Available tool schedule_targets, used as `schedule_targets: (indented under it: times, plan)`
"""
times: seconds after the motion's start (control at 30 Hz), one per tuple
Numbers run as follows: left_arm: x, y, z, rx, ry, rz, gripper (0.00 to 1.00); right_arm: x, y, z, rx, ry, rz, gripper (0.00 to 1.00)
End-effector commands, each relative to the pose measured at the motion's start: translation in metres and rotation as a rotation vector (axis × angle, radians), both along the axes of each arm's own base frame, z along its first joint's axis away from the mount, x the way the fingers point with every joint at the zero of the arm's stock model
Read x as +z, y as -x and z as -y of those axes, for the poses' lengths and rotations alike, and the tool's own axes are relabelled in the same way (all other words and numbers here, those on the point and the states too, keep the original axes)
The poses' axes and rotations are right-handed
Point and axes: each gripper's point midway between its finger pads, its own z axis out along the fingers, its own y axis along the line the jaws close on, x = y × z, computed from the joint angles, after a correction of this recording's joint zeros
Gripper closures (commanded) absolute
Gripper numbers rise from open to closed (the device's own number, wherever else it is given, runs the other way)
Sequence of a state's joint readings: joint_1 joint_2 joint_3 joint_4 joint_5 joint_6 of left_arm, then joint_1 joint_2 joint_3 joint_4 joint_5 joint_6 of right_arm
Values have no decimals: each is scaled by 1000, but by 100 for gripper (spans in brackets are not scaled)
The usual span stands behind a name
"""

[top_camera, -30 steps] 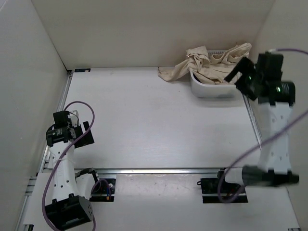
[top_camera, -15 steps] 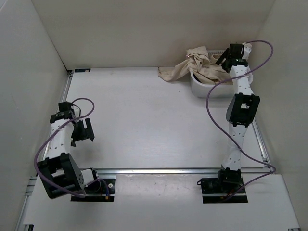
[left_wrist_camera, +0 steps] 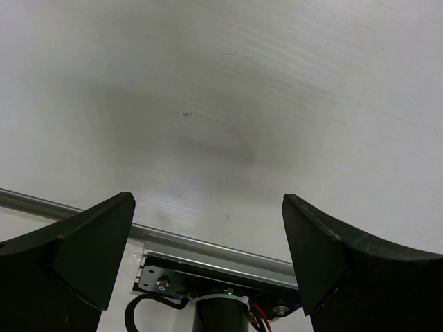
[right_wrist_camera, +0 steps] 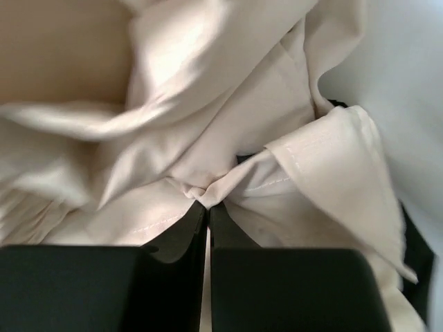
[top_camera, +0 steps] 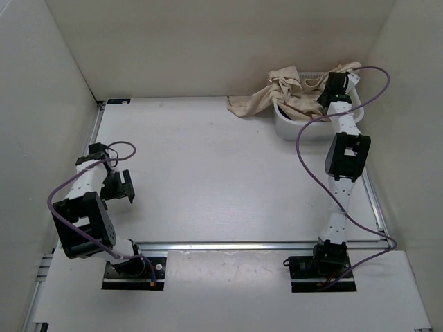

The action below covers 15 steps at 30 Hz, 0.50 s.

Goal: Fold and stack the trousers
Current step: Grab the trousers from the pile, then move the trousers to the center of the board

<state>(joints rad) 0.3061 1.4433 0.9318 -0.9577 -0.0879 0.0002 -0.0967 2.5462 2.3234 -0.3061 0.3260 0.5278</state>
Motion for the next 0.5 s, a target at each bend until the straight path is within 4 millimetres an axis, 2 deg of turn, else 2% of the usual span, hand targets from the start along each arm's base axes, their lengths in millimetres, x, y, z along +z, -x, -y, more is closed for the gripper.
schedule_targets:
  times: [0.0,0.03,0.07,0.1,0.17,0.2,0.23,0.27,0.3,0.33,0.37,0.4,0.43,0.47]
  plan:
    - [15,-16,-10,10,-40,72,0,178,8,-7,40,121,299,100]
    - [20,-17,-10,10,-47,94,0,197,14,-13,57,159,314,100]
    - [22,-18,-9,8,-41,106,0,204,22,-23,78,168,306,100]
    - [25,-18,-9,8,-45,117,0,245,39,-30,86,182,365,100]
    - [33,-20,-8,7,-48,158,0,276,57,-50,127,188,406,100]
    - [37,-20,-8,6,-53,171,0,314,77,-58,140,202,465,100]
    - [39,-21,-6,4,-47,187,0,328,87,-80,178,204,489,100]
    - [46,-20,-4,1,-45,209,0,363,110,-90,190,223,542,100]
    - [49,-20,-4,1,-49,224,0,380,122,-103,213,226,574,100]
    - [52,-20,-4,1,-53,237,0,396,135,-137,273,207,613,100]
    - [55,-18,-2,-2,-49,258,0,429,159,-154,303,205,690,100]
    - [58,-18,-1,-2,-53,271,0,447,173,-175,343,198,739,100]
    - [61,-18,-1,-2,-57,281,0,474,195,-221,403,152,831,100]
    - [63,-18,-1,-3,-60,291,0,496,214,-241,429,146,895,100]
